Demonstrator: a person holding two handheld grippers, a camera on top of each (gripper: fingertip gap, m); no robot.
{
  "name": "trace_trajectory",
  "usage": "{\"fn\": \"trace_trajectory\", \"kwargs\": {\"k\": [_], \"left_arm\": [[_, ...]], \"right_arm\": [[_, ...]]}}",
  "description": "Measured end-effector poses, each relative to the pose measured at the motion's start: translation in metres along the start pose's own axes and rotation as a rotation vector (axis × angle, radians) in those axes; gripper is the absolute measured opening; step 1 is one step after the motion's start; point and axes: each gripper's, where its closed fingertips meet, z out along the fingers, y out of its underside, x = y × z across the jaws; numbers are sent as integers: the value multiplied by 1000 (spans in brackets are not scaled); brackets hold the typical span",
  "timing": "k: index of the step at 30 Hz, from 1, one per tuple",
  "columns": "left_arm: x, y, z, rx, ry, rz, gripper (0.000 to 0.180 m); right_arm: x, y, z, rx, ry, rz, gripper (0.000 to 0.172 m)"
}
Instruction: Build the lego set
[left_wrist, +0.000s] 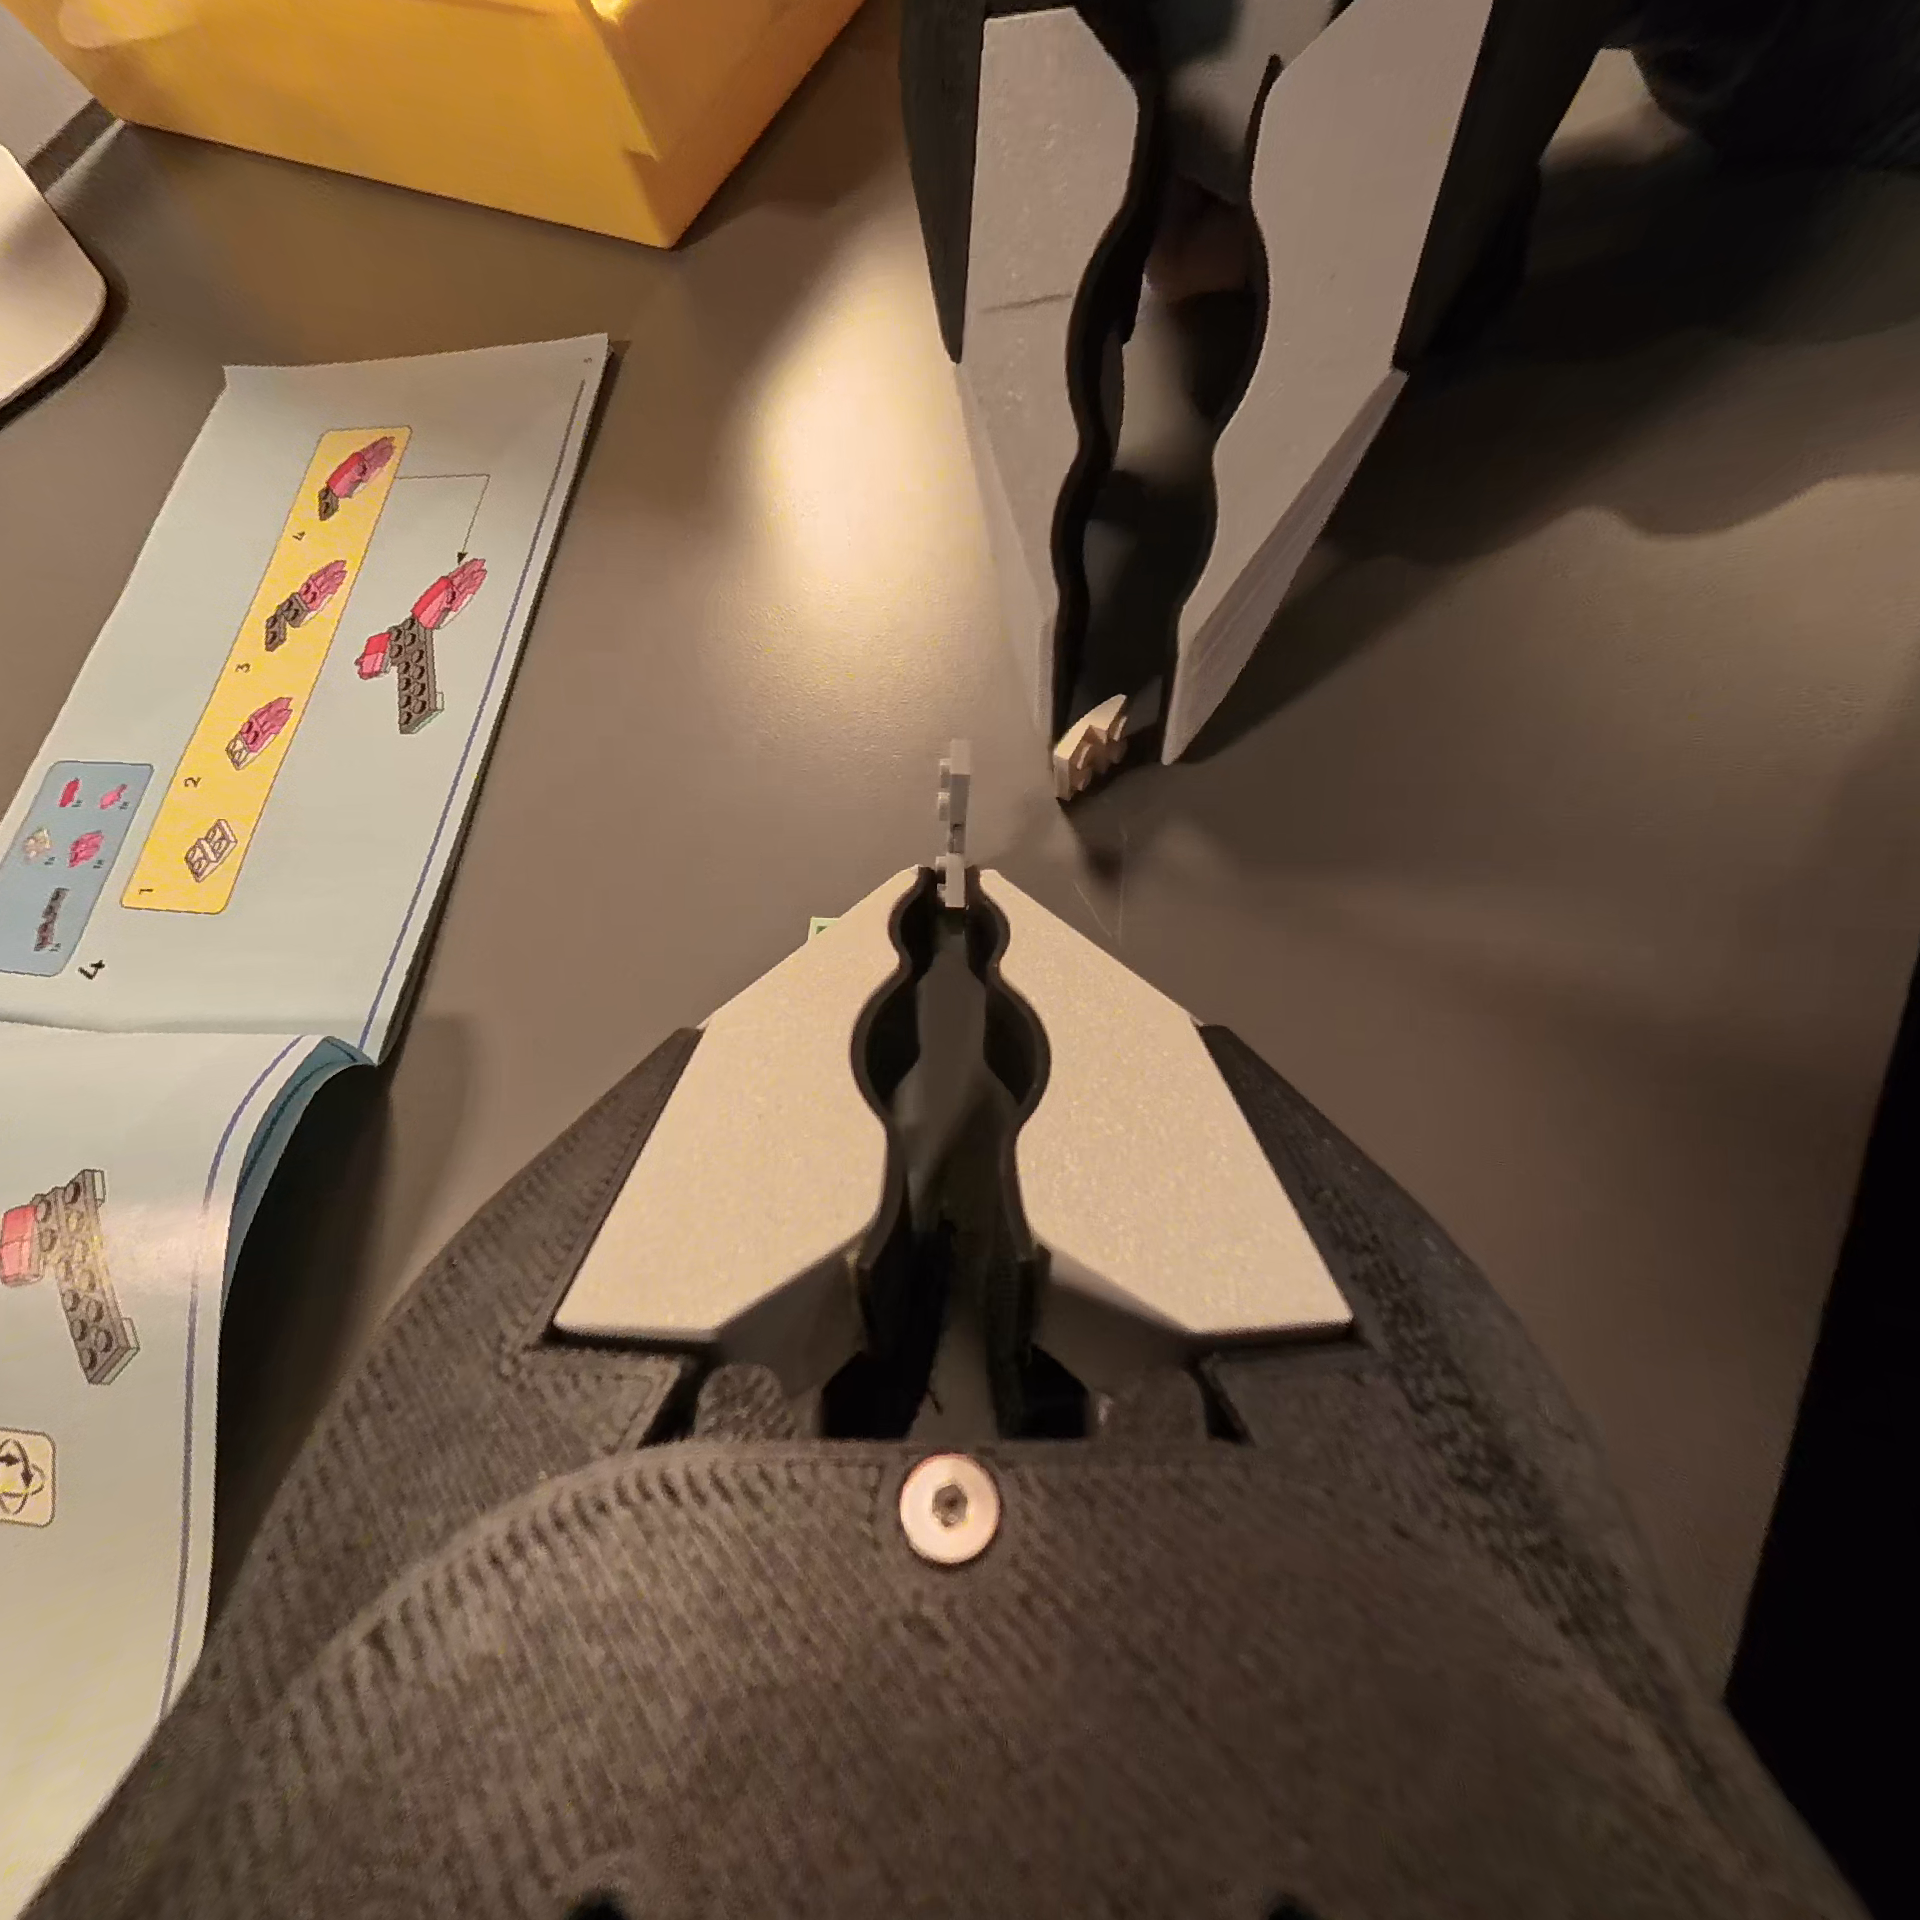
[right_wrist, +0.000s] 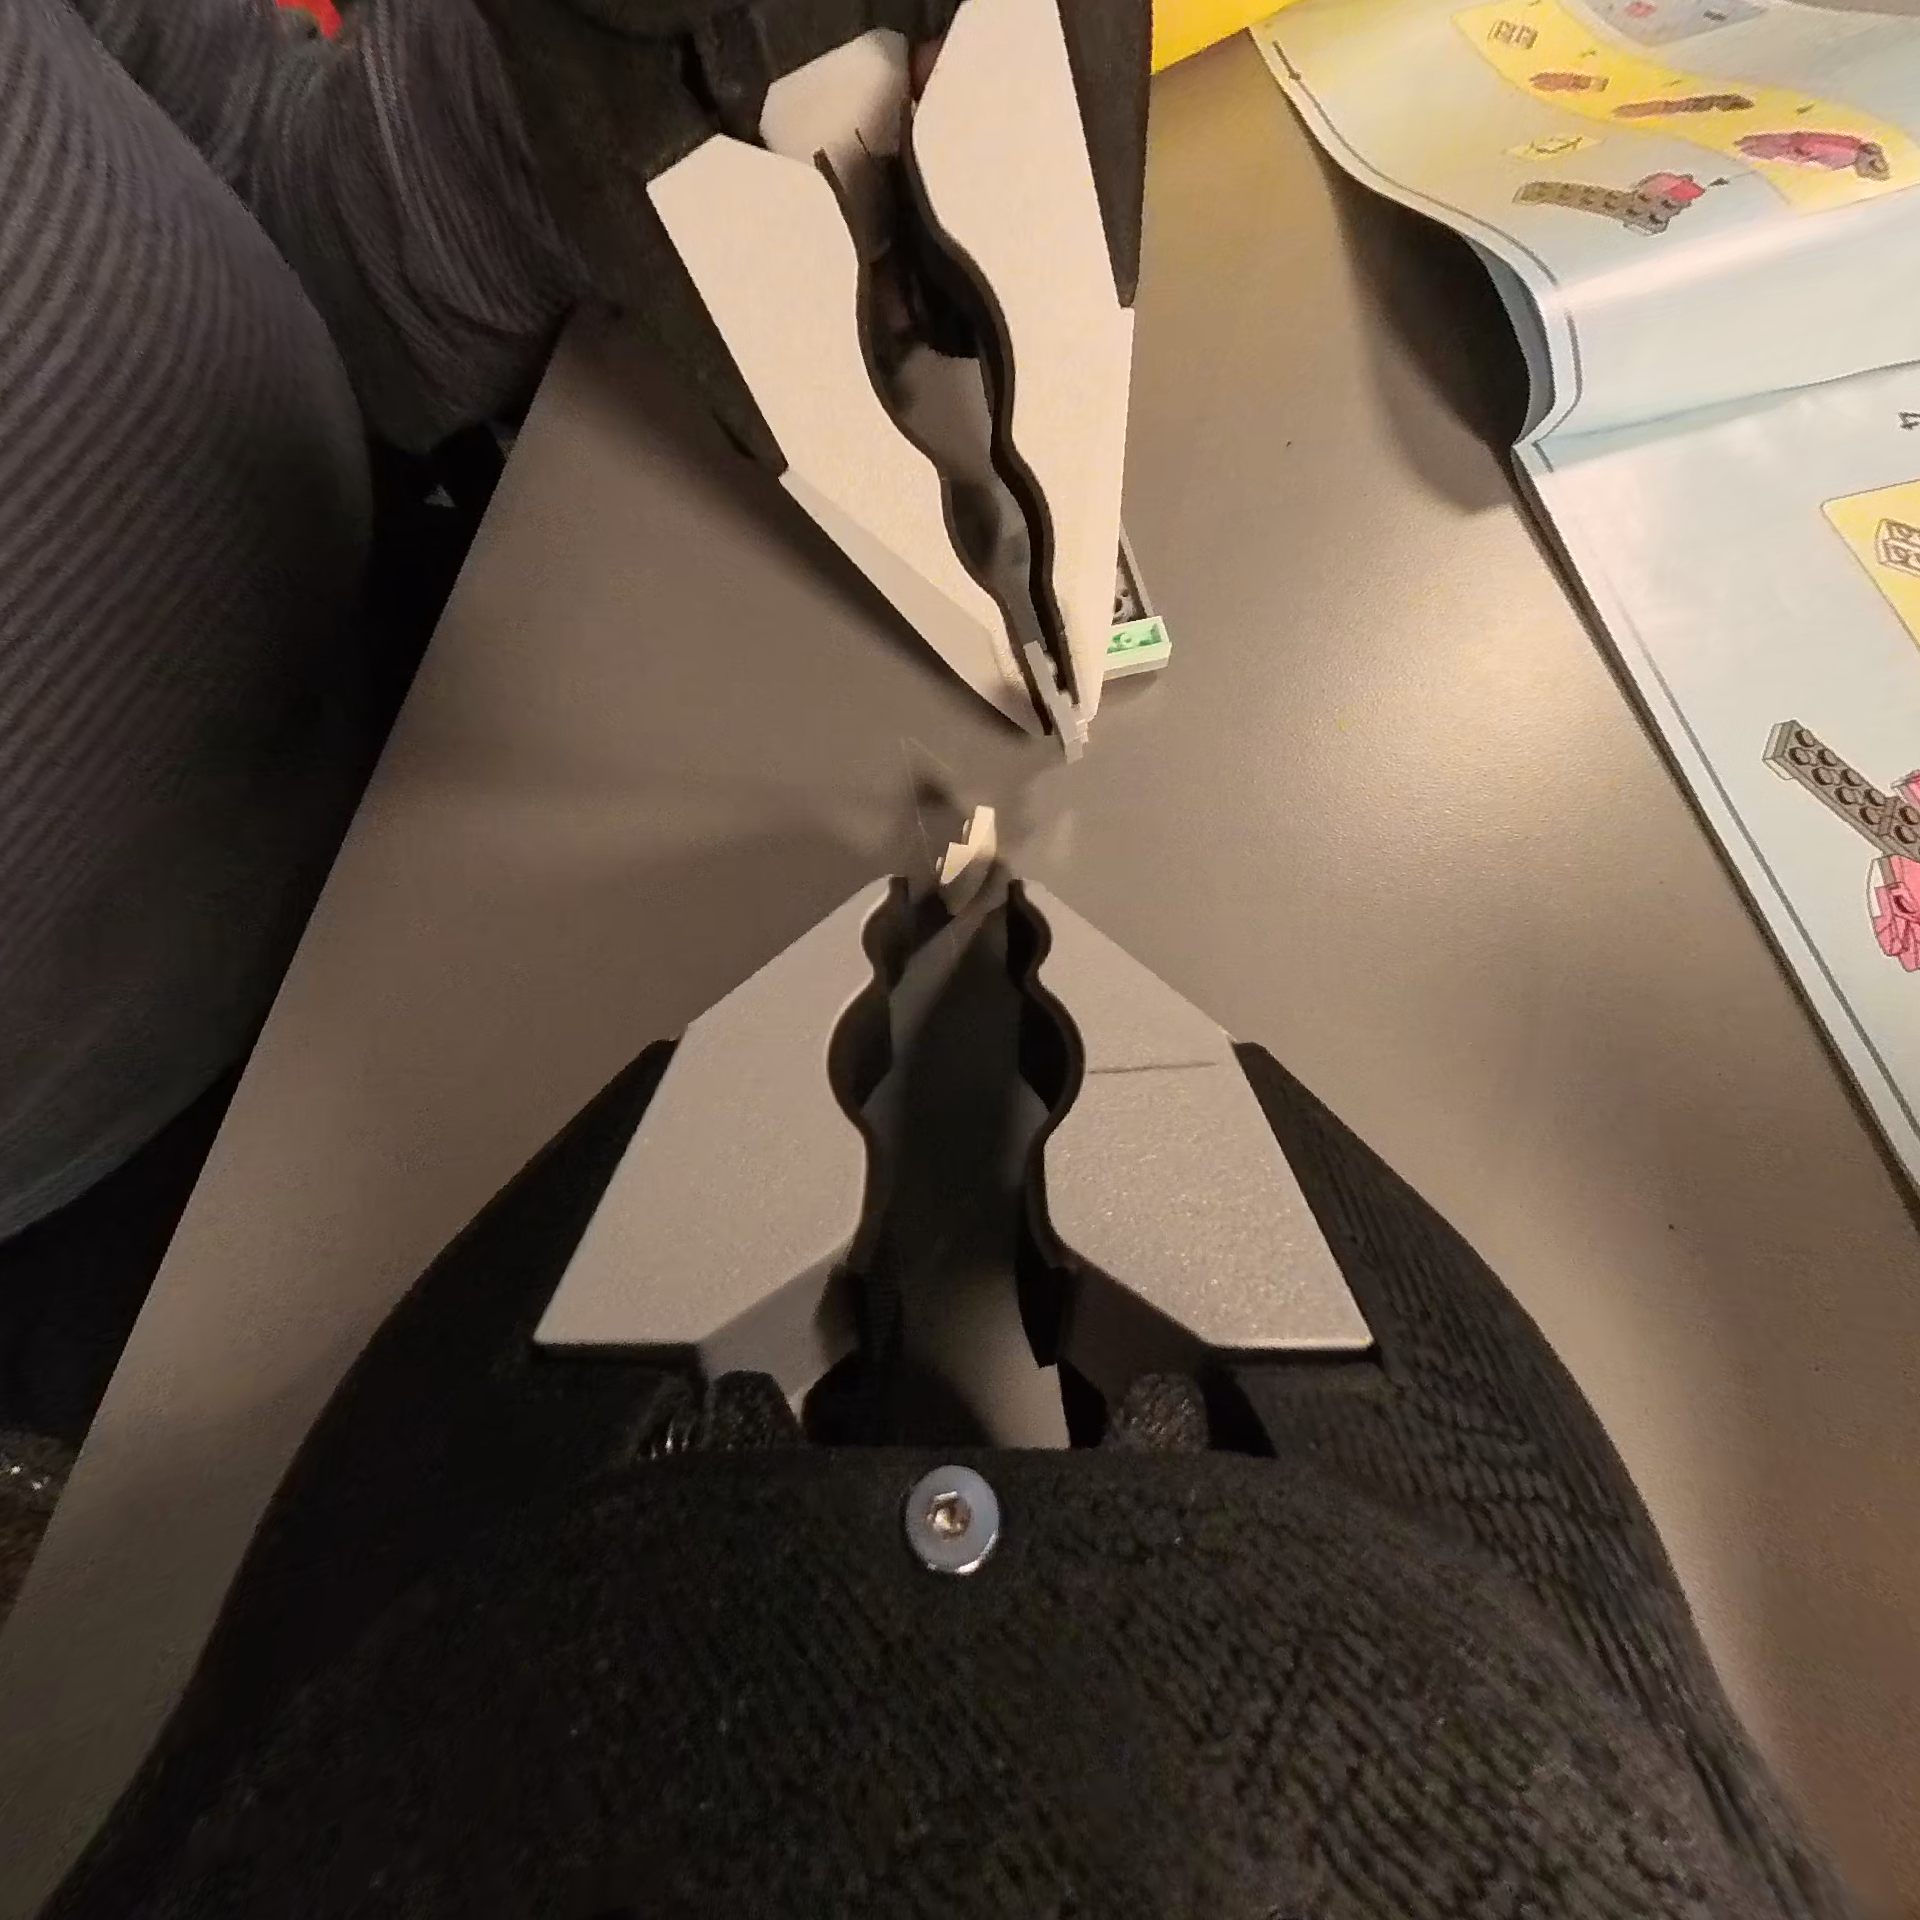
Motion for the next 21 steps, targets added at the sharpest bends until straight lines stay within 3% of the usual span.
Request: {"fn": "trace_trajectory", "kwargs": {"k": [7, 15, 18, 21], "left_arm": [[-2, -1, 1, 4, -5, -5, 3], [1, -3, 2, 9, -8, 29, 4], [3, -3, 2, 11, -24, 64, 4], [3, -4, 1, 15, -51, 99, 4]], "right_arm": [[1, -8, -7, 74, -9, 23, 28], [13, -34, -49, 394, 67, 128, 28], [28, -42, -70, 537, 169, 164, 28], [55, -52, -102, 708, 458, 97, 24]]}}
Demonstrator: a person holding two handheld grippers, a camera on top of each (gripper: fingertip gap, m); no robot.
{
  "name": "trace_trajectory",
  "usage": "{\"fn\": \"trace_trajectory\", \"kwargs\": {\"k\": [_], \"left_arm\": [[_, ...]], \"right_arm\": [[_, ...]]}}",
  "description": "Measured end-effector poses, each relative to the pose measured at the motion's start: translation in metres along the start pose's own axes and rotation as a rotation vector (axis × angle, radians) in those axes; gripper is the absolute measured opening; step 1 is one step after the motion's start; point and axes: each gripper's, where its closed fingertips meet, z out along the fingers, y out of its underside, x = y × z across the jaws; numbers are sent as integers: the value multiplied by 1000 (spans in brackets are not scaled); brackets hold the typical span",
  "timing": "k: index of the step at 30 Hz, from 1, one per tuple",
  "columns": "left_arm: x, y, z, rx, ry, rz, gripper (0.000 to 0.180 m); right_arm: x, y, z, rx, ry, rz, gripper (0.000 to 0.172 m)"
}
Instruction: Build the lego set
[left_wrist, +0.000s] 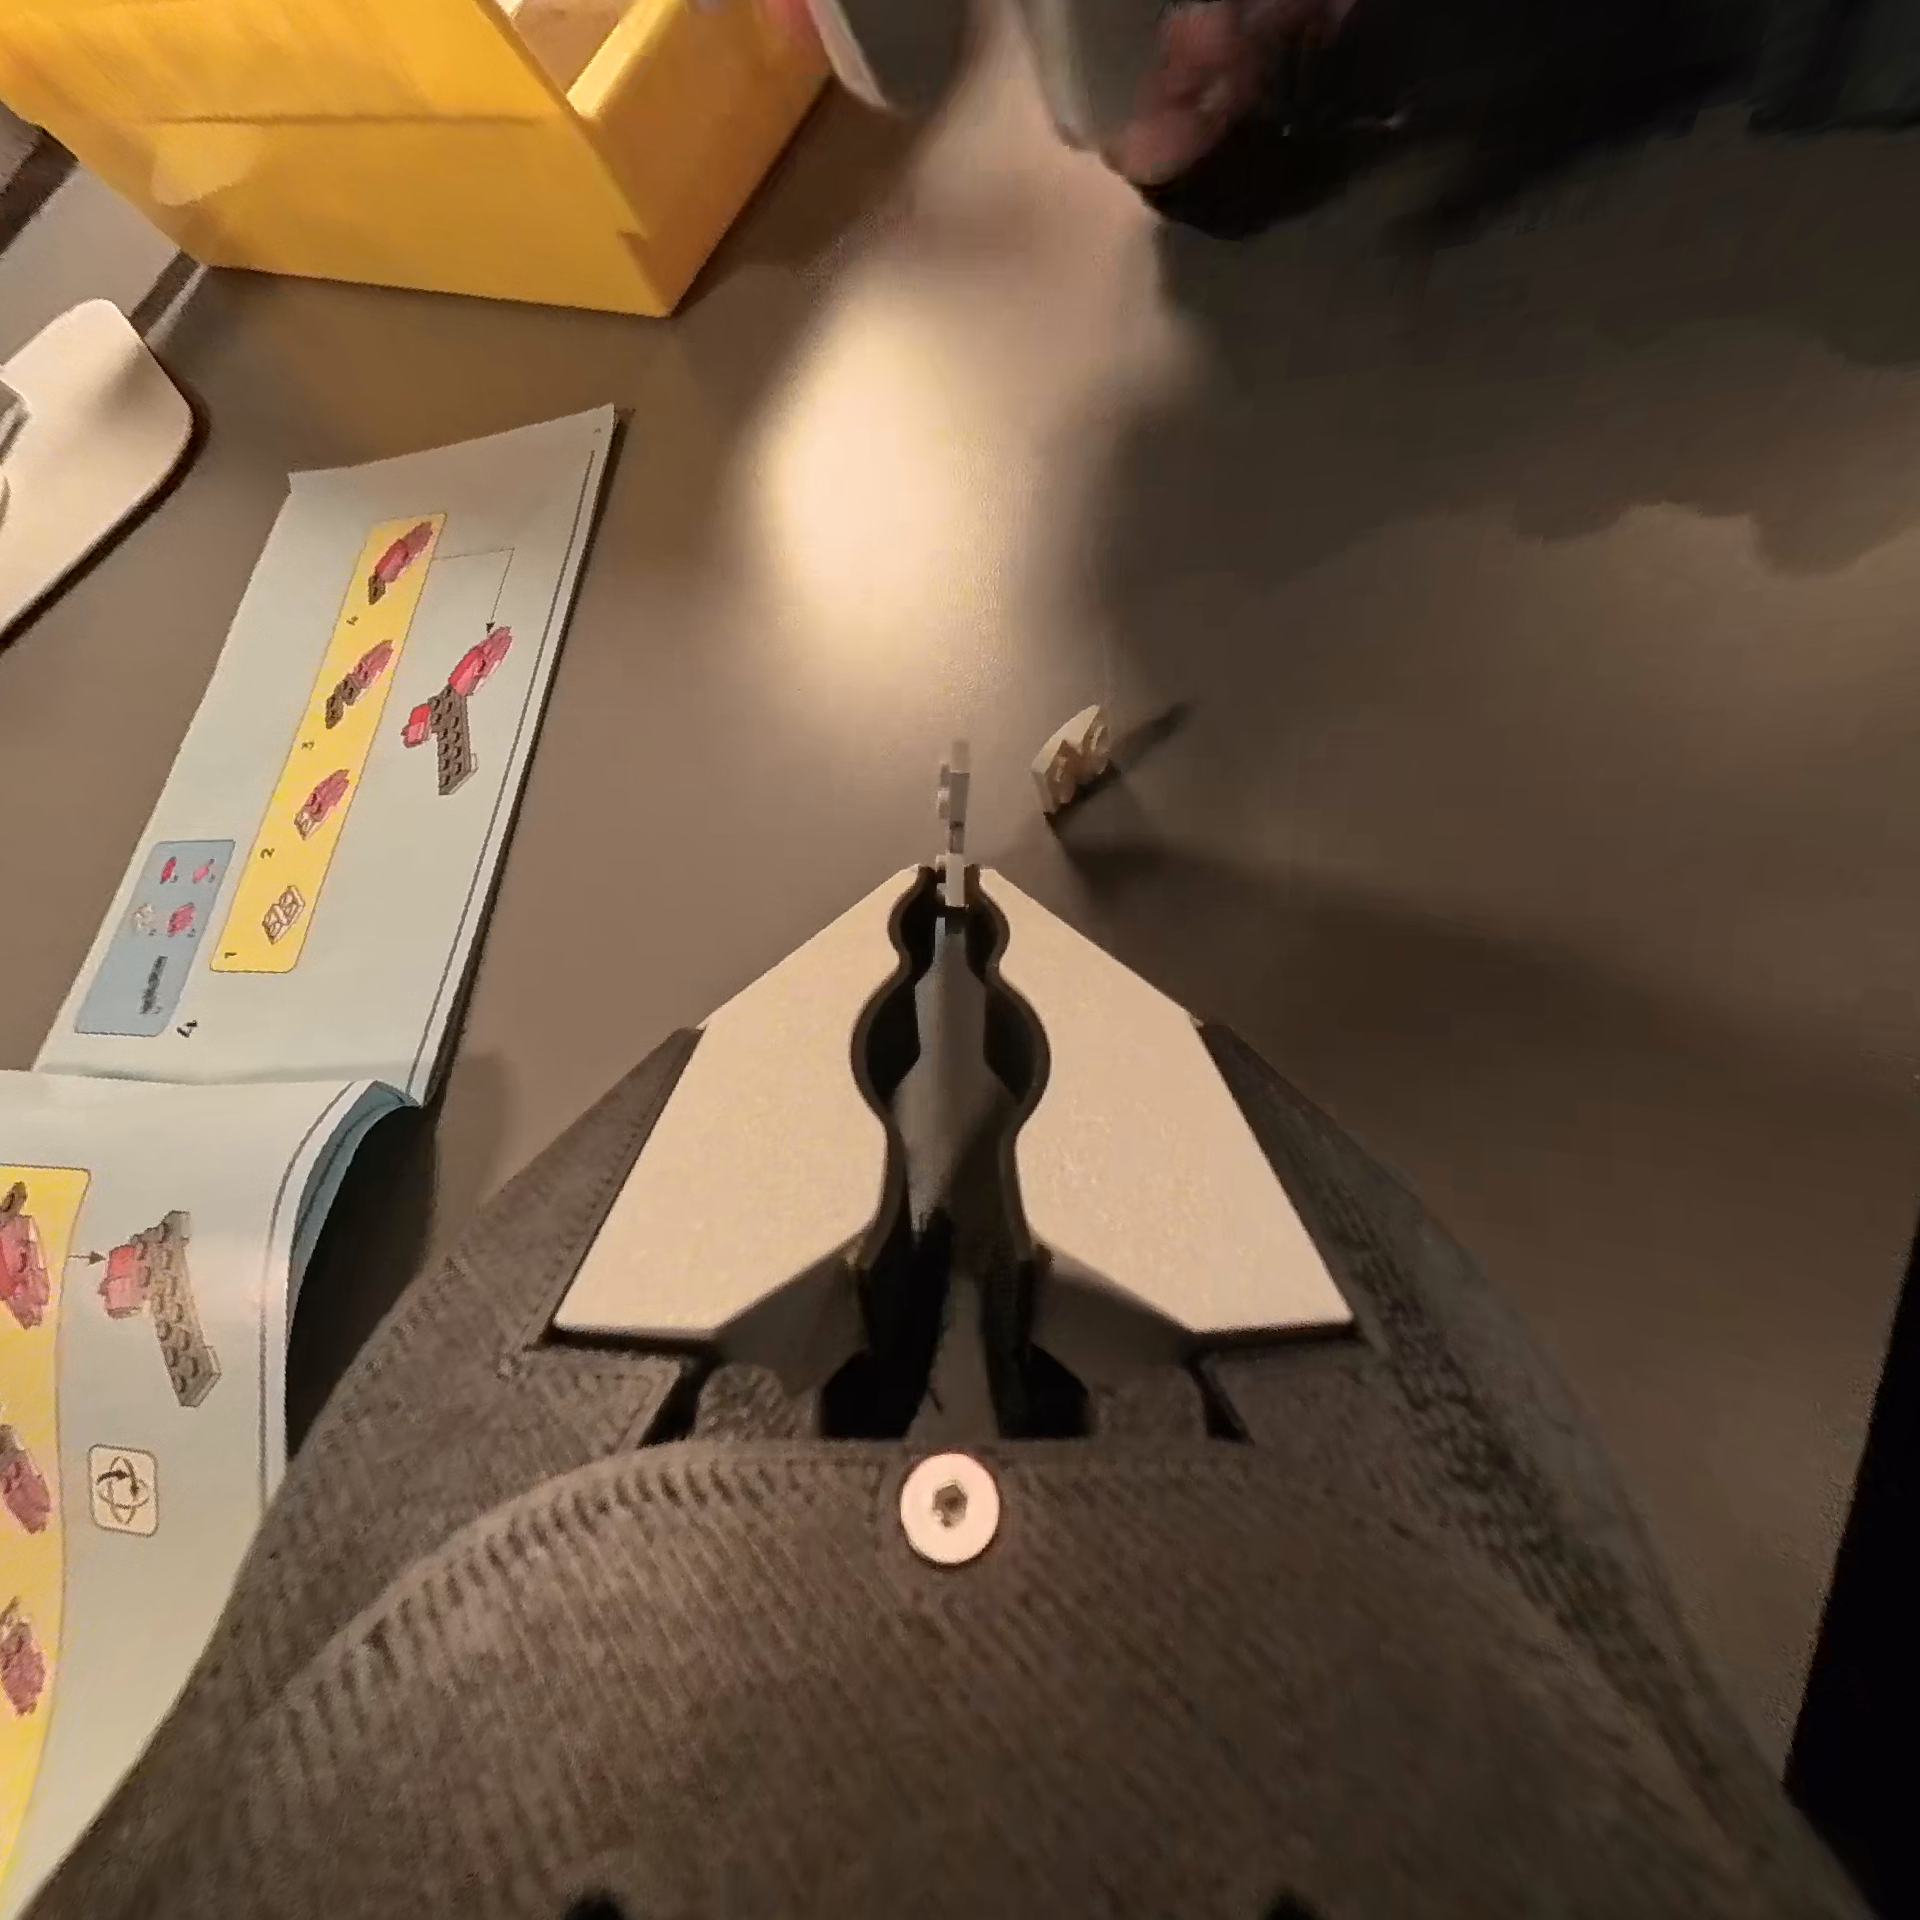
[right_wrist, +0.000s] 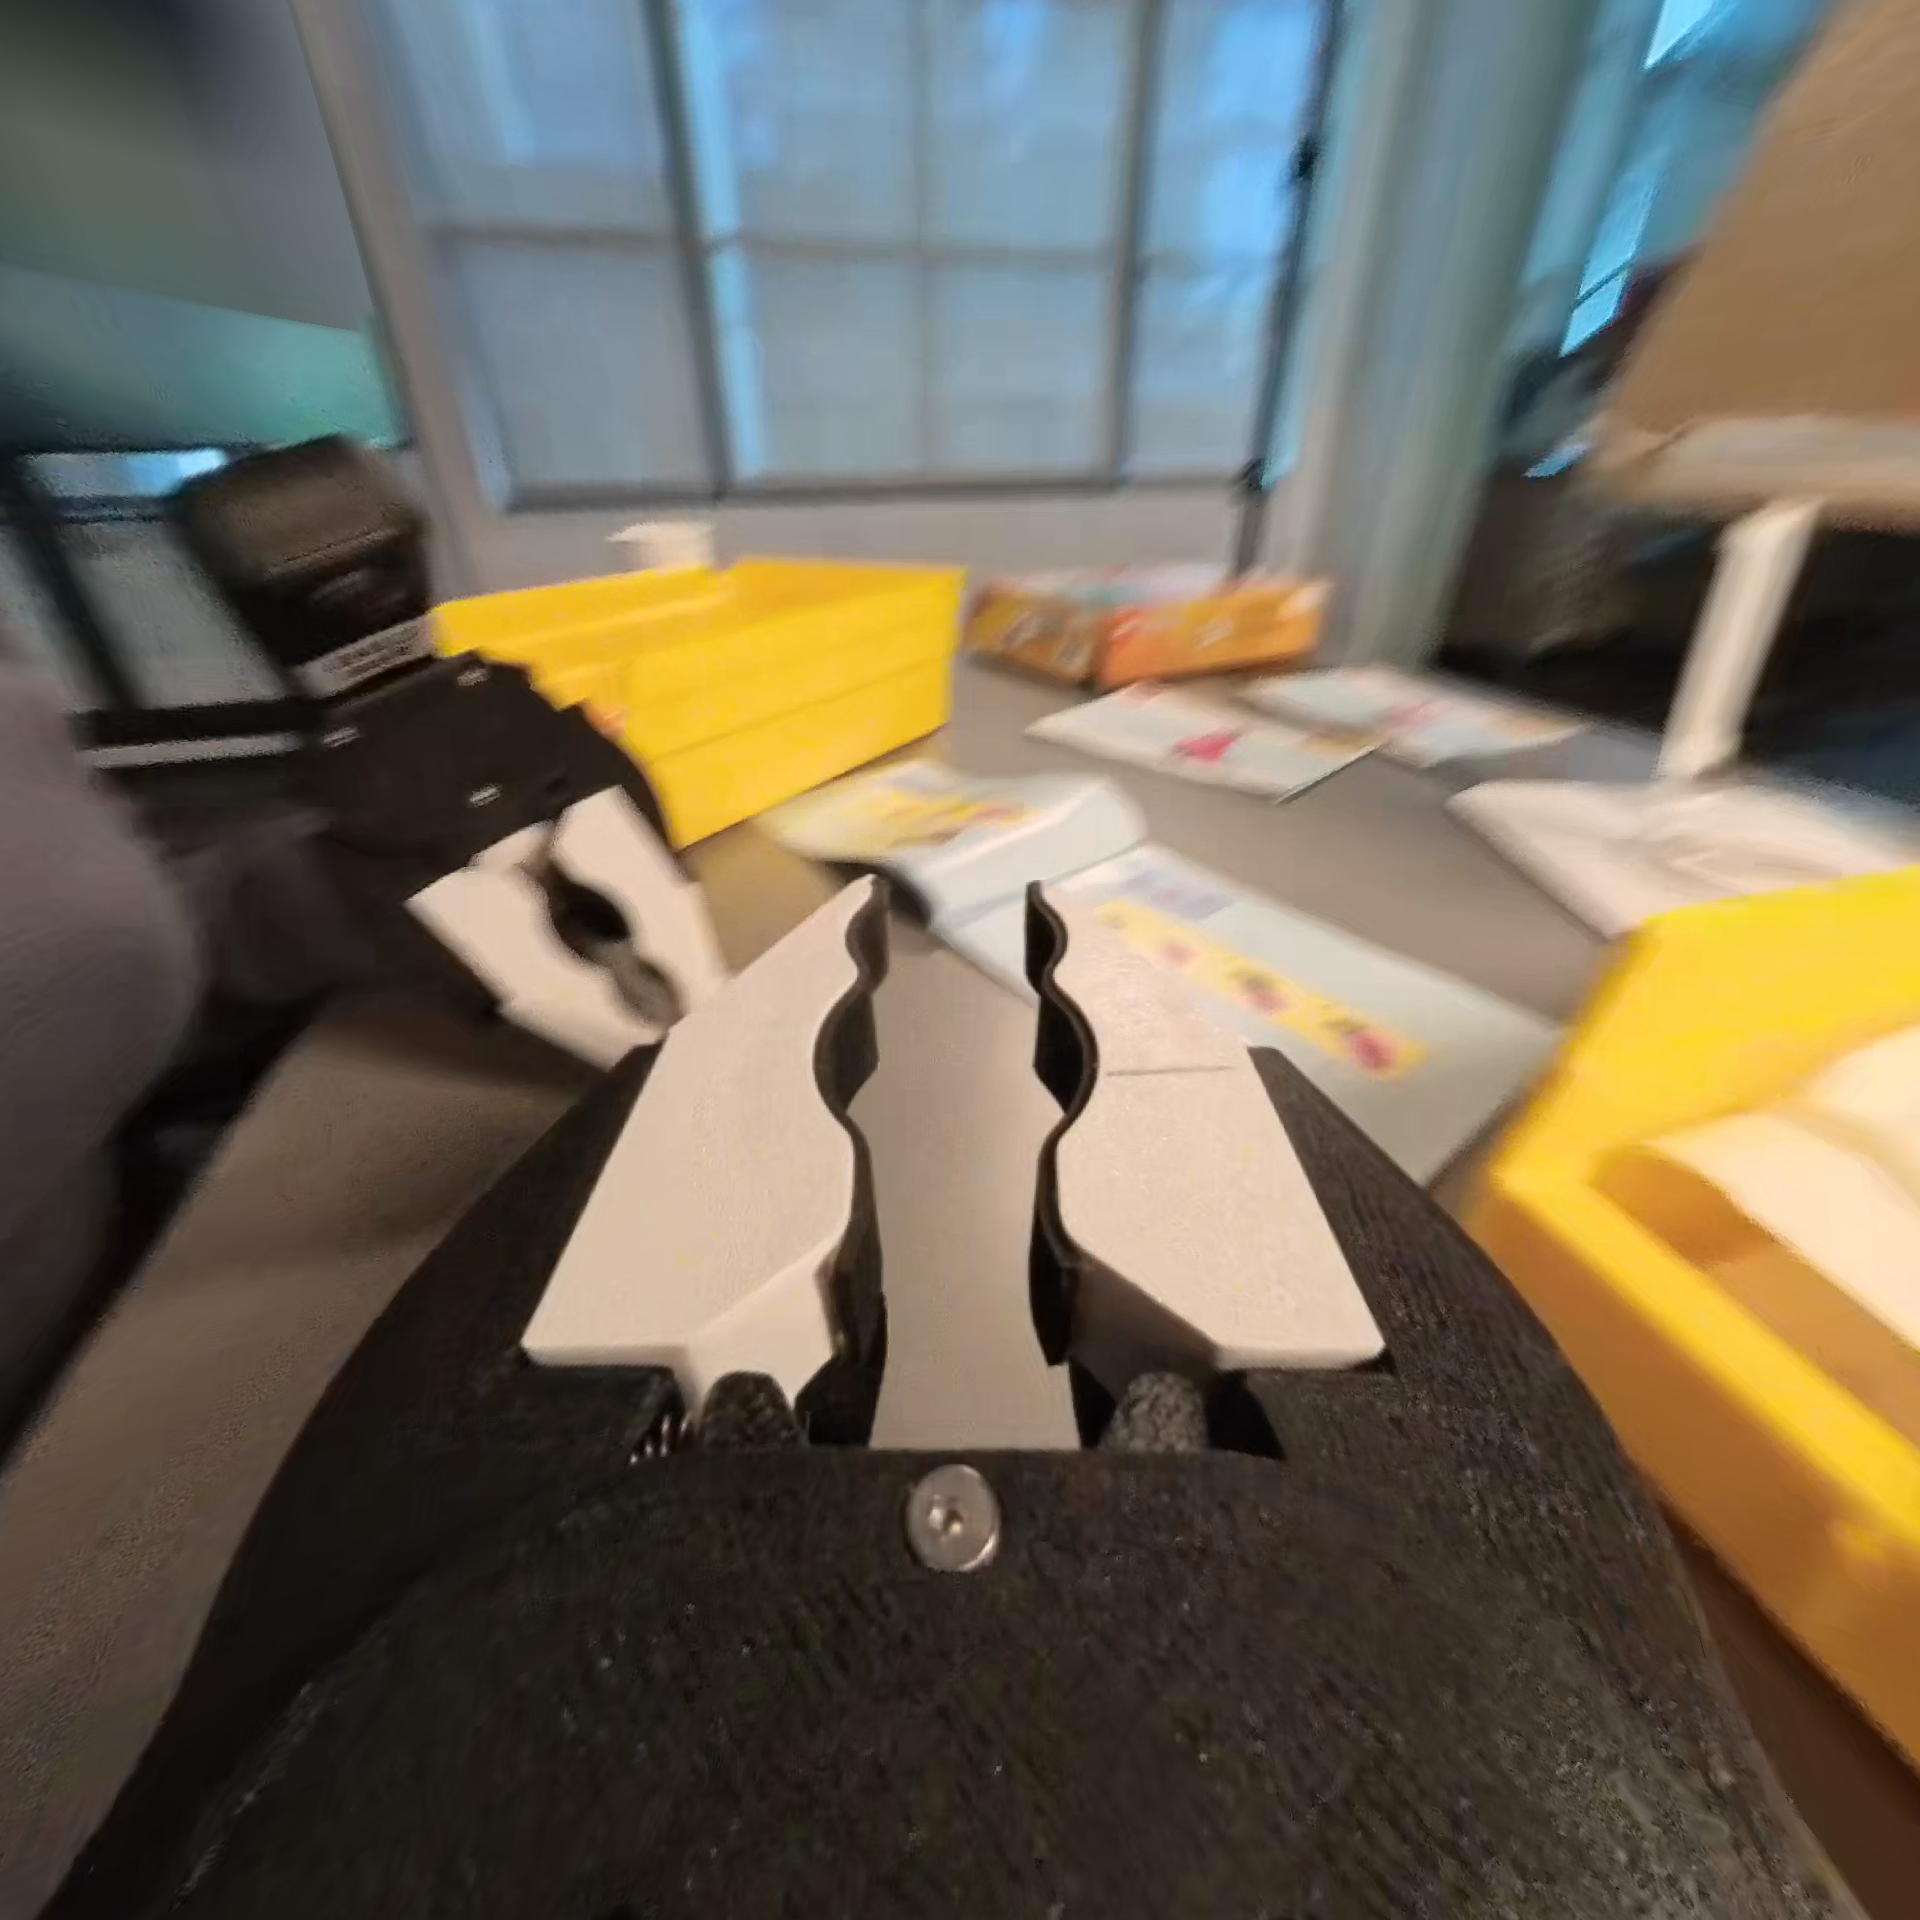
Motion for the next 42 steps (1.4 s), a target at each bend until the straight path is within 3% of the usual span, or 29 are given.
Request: {"fn": "trace_trajectory", "kwargs": {"k": [5, 9, 15, 26, 28, 35, 40, 42], "left_arm": [[-4, 1, -3, 5, -53, 23, 3], [-5, 0, -5, 17, -59, 21, 3], [-8, 6, -4, -30, -78, 31, 3], [-35, 37, -25, -289, -336, 280, 4], [-33, 35, -24, -252, -316, 235, 4], [-23, 16, -28, -140, -206, 10, 45], [-15, 6, -57, 32, -144, -168, 54], [-11, 9, -74, 76, -122, -254, 72]], "right_arm": [[37, -23, -20, 143, 351, -186, 12], [56, -27, -35, 167, 494, -225, 11], [71, -29, -47, 184, 593, -226, 11], [70, -30, -48, 192, 576, -214, 11], [69, -30, -48, 195, 569, -210, 11], [69, -31, -49, 201, 561, -202, 10], [68, -31, -51, 204, 564, -203, 10], [67, -31, -52, 203, 568, -207, 10]]}}
